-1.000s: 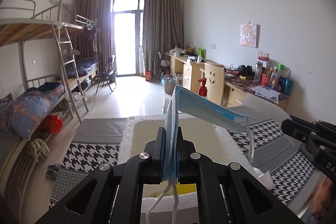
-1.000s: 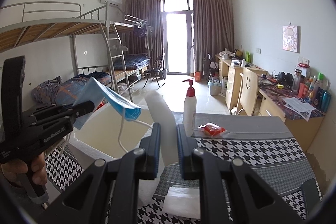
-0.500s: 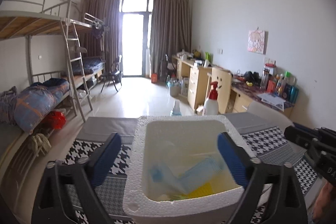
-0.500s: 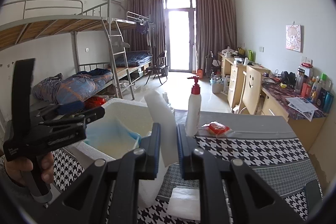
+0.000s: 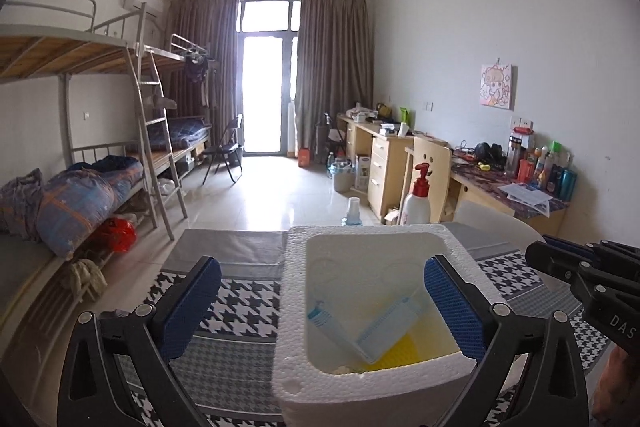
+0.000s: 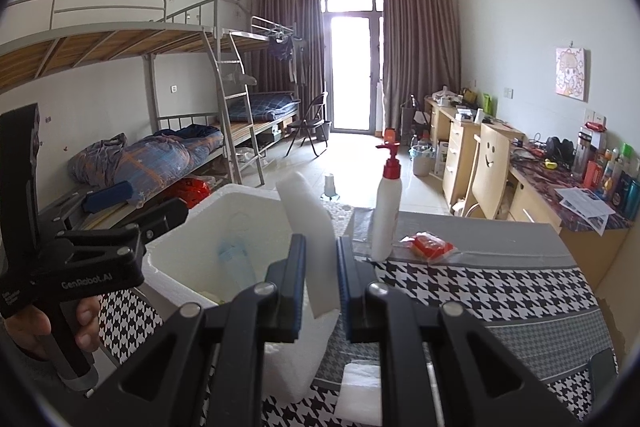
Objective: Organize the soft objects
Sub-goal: 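Lower left gripper into the box and open it while right holds the roll above, then open the right gripper to drop the white foam roll into the box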
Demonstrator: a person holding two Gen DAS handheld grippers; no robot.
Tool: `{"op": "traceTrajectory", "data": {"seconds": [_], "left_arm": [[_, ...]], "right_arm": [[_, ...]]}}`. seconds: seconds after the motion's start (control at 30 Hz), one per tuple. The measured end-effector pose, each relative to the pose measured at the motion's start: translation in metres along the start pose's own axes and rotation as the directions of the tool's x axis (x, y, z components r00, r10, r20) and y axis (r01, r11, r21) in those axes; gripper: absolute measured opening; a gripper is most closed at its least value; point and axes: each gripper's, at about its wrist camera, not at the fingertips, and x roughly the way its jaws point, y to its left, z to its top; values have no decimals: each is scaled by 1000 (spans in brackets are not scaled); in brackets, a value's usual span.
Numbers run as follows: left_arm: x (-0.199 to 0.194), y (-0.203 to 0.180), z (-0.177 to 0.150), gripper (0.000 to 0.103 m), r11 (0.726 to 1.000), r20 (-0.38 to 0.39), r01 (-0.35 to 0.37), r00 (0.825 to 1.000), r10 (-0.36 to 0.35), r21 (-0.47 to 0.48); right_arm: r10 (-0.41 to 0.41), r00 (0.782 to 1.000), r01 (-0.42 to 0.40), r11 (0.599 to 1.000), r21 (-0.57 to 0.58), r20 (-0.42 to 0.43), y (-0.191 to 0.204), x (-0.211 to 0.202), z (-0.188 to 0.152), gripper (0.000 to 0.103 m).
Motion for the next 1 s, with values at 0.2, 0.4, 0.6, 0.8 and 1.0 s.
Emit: {"op": "traceTrajectory", "data": {"seconds": [0.2,0.4,0.6,0.8,1.0], "left_arm": [[-4,4,-2,102,1000,2,-17,1000,17,0],[-9,10,-6,102,1000,8,-25,1000,25,-4],[-12,16,-9,102,1000,7,-21,1000,21,-5],[-17,19,-12,102,1000,13,-23,1000,23,3],[-20,19,-12,102,1000,15,-20,1000,20,3]], "right_arm": [[23,1000,-23,1000,-10,-4,3,6,3,18],[49,999,-50,999,-19,-21,9,15,5,18],[63,998,-64,998,-29,-29,17,19,5,18],[71,997,-72,997,-35,-37,22,22,6,18],[75,996,-77,996,-41,-45,27,25,8,18]]}}
